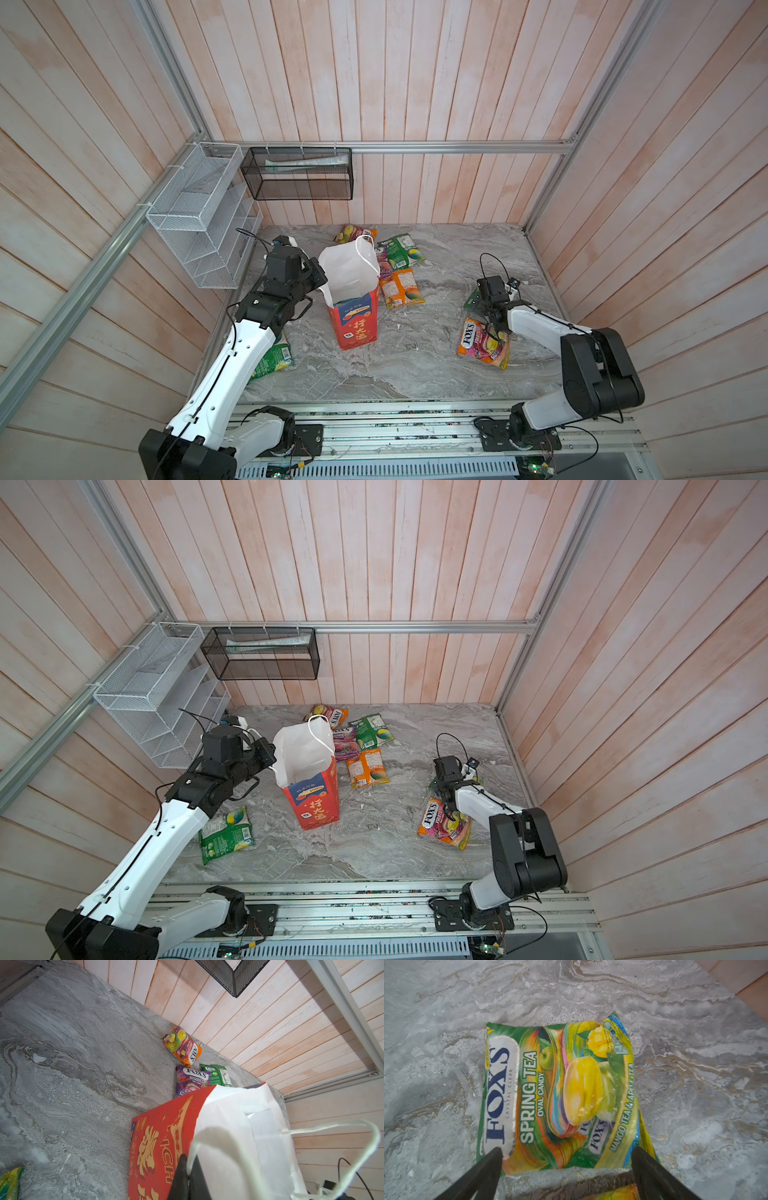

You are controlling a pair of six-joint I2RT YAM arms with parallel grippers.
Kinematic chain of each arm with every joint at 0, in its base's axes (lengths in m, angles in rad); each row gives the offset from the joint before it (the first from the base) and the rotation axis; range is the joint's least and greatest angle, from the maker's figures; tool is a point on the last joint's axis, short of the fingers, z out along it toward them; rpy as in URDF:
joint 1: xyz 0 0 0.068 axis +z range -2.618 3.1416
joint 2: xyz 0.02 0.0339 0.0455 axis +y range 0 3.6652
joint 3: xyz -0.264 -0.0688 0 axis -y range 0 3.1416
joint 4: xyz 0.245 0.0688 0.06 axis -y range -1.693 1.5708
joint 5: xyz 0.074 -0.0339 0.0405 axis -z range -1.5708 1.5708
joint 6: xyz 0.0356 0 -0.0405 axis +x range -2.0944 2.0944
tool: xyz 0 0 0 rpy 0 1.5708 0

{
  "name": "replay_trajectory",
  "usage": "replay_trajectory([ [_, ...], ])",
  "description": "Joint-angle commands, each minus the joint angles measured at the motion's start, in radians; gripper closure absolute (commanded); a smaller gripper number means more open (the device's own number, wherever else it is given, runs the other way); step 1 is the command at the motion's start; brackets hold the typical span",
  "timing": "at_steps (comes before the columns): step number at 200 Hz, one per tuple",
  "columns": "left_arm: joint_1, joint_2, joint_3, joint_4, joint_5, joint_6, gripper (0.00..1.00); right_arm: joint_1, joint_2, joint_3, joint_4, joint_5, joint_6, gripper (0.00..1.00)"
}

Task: Place the snacks into the paper bag
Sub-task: 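Lower the right gripper onto the green Fox's Spring Tea packet and grasp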

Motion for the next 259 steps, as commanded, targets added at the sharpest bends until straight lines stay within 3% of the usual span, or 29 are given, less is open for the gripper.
replay_trajectory([
  [1,0.003,-0.005,-0.027,0.014,0.026,0.001,1.0,-0.013,0.0,0.0,0.035,-0.044,-0.026,0.02],
  [29,0.003,-0.003,-0.041,0.02,0.025,0.001,1.0,-0.055,-0.014,-0.027,0.089,-0.125,-0.039,0.04],
  [57,0.003,-0.017,-0.043,0.022,0.033,0.003,1.0,-0.074,-0.034,-0.055,0.131,-0.127,-0.053,0.04],
  [133,0.003,-0.034,-0.058,0.026,0.042,0.005,1.0,-0.127,0.133,0.031,0.04,-0.196,-0.04,0.08],
  [149,0.001,-0.038,-0.06,0.026,0.038,0.005,1.0,-0.135,0.149,0.031,0.048,-0.217,-0.043,0.15],
  [178,0.003,-0.044,-0.061,0.027,0.04,0.007,1.0,-0.139,0.14,0.015,0.083,-0.268,-0.063,0.39],
  [240,0.002,-0.05,-0.063,0.026,0.04,0.007,1.0,-0.139,0.102,0.008,0.09,-0.296,-0.078,0.99],
  [259,0.002,-0.052,-0.064,0.029,0.045,0.007,1.0,-0.139,0.074,0.002,0.094,-0.308,-0.086,1.0],
])
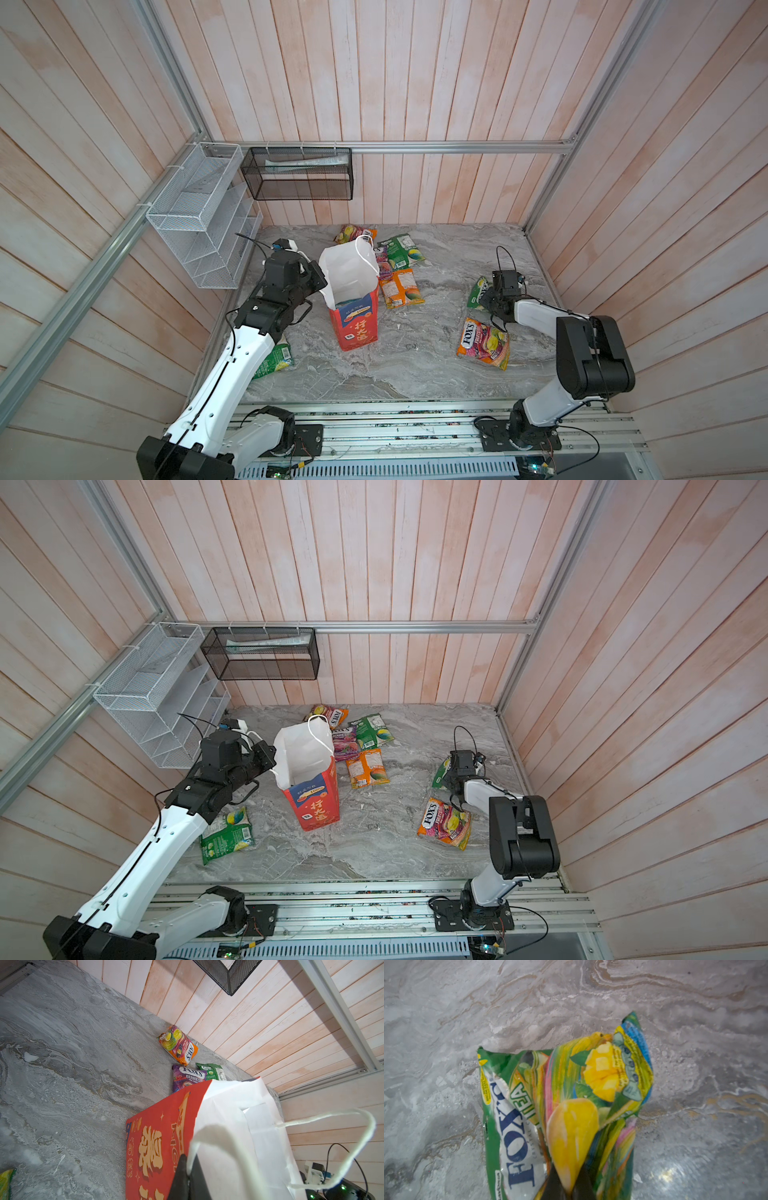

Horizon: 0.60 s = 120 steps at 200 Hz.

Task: Place the snacks into the paper bag
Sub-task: 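Lower the right gripper onto the green Fox's Spring Tea packet and grasp, then lift the green packet with the right gripper over the bag opening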

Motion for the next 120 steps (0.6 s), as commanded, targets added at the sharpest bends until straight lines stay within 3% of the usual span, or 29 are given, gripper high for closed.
replay_trajectory([
  [1,0.002,-0.019,-0.019,-0.008,0.025,0.006,1.0,0.005,-0.02,-0.033,-0.062,-0.067,-0.011,1.0],
  [42,0.001,-0.022,-0.017,-0.005,0.039,0.008,1.0,0.03,-0.136,-0.06,-0.038,-0.065,-0.038,1.0],
  [120,0.001,-0.024,-0.016,-0.004,0.059,0.011,1.0,0.211,-0.385,-0.081,-0.01,0.045,-0.103,1.0],
])
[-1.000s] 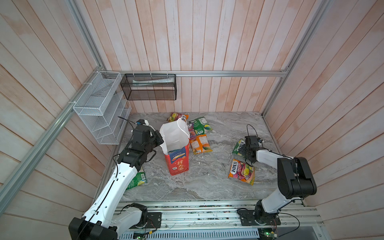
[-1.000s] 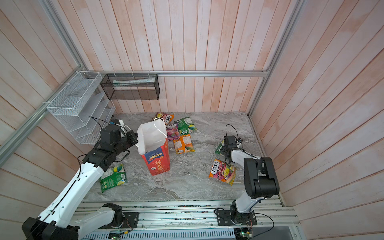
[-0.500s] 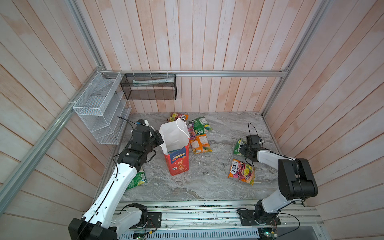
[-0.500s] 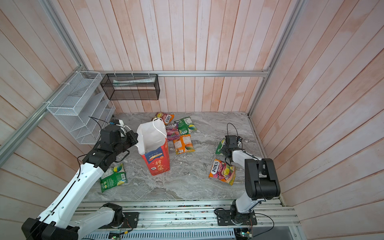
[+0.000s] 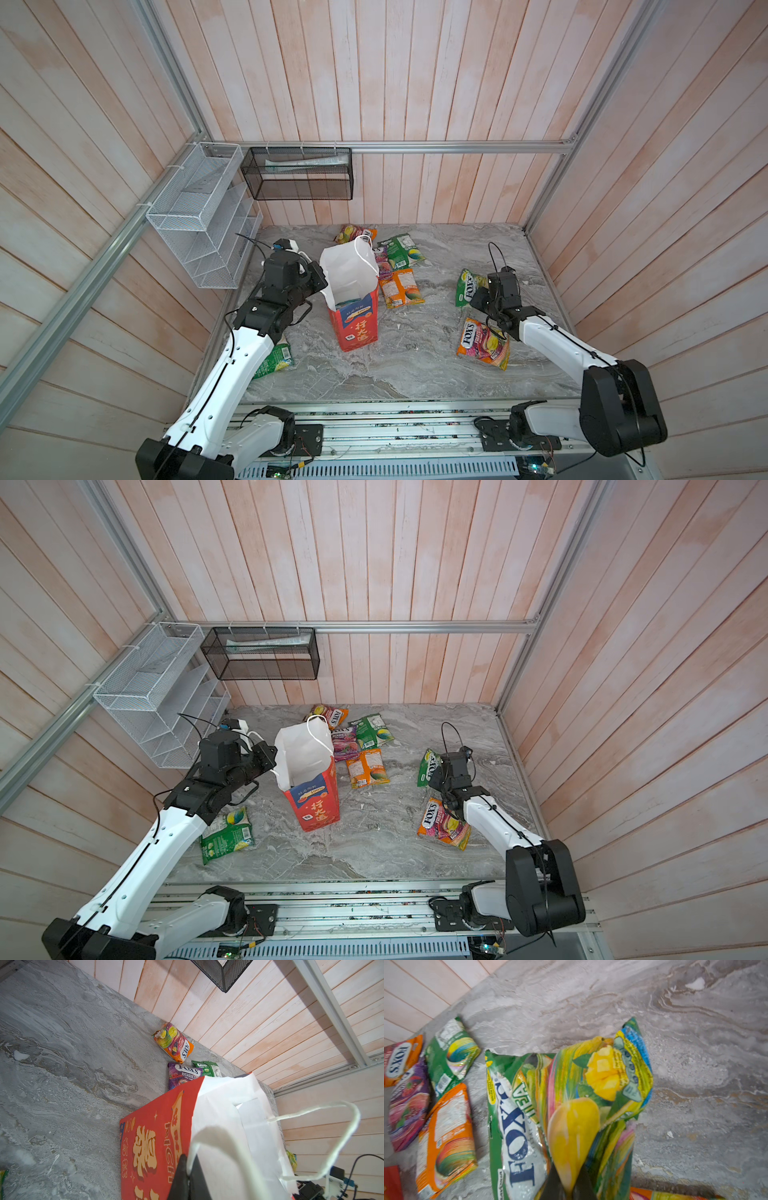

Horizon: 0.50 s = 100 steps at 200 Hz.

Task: Place the snacks into the paper bag
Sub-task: 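Lift the green packet with the right gripper over the bag opening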

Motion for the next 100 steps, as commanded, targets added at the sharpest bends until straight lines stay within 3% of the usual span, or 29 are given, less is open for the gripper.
replay_trajectory([
  [1,0.001,-0.015,-0.014,-0.004,0.028,0.01,1.0,0.045,-0.064,0.0,0.02,0.056,-0.033,1.0],
  [65,0.001,-0.015,-0.012,-0.001,0.041,0.01,1.0,0.293,-0.372,0.048,-0.035,0.264,-0.071,1.0],
  [100,0.002,-0.011,-0.01,-0.001,0.035,0.012,1.0,0.447,-0.416,0.153,-0.094,0.366,-0.096,1.0],
])
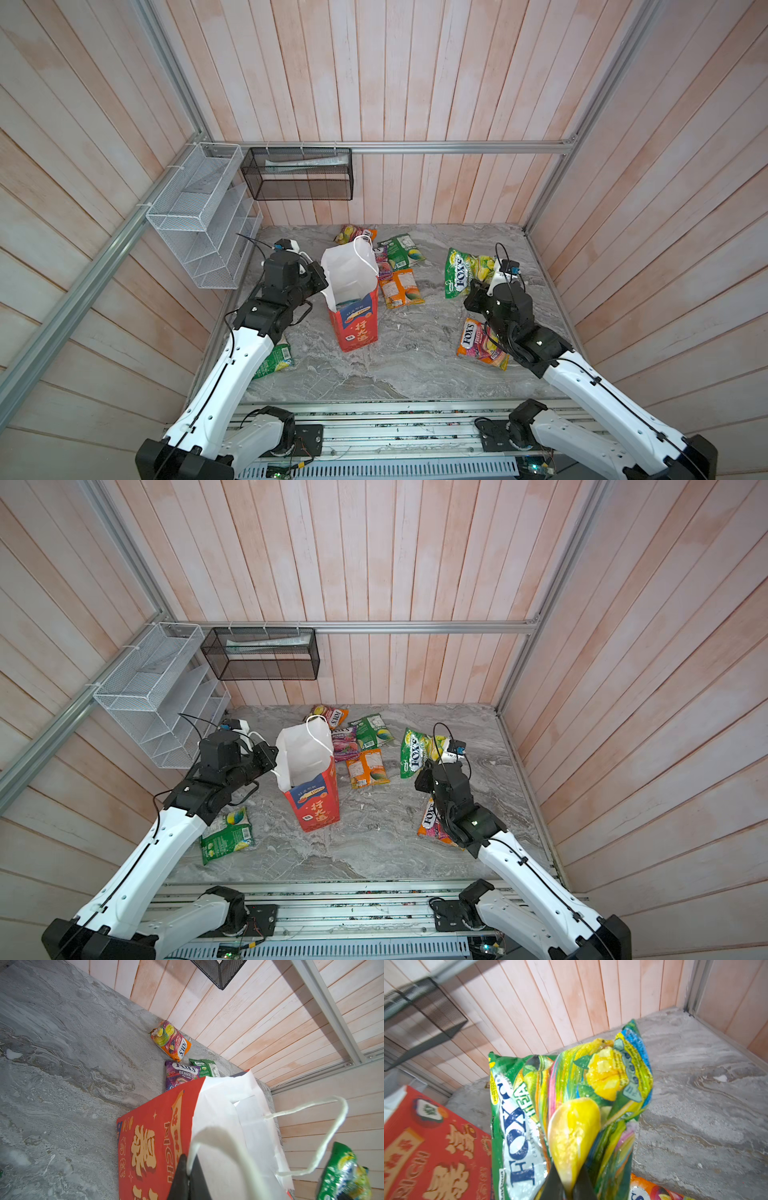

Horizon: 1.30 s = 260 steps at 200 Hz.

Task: Place the snacks into the paper bag
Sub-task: 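Lift the green packet with the right gripper over the bag opening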

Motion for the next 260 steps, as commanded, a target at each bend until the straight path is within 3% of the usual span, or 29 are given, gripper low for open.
replay_trajectory([
  [1,0.002,-0.012,-0.011,-0.002,0.019,0.012,1.0,0.085,-0.01,0.095,-0.029,0.129,-0.035,1.0],
  [24,0.001,-0.011,-0.012,0.002,0.03,0.012,1.0,0.207,0.091,0.21,-0.04,0.266,-0.081,1.0],
  [64,0.0,-0.013,-0.015,0.005,0.034,0.012,1.0,0.385,0.324,0.439,0.002,0.362,-0.159,1.0],
  [87,0.001,-0.009,-0.013,0.007,0.04,0.014,1.0,0.519,0.455,0.55,0.121,0.547,-0.31,1.0],
  [106,0.0,-0.007,-0.014,0.008,0.041,0.013,1.0,0.606,0.533,0.6,0.277,0.607,-0.47,1.0],
  [124,0.0,-0.01,-0.015,0.008,0.04,0.014,1.0,0.66,0.618,0.694,0.314,0.639,-0.542,1.0],
  [175,-0.001,-0.015,-0.015,0.006,0.037,0.014,1.0,0.688,0.815,0.889,0.257,0.625,-0.542,1.0],
  [206,0.0,-0.021,-0.015,0.006,0.033,0.014,1.0,0.673,0.914,0.968,0.193,0.705,-0.546,1.0],
  [260,0.0,-0.021,-0.014,0.006,0.031,0.014,1.0,0.633,1.007,1.073,-0.041,0.667,-0.399,1.0],
])
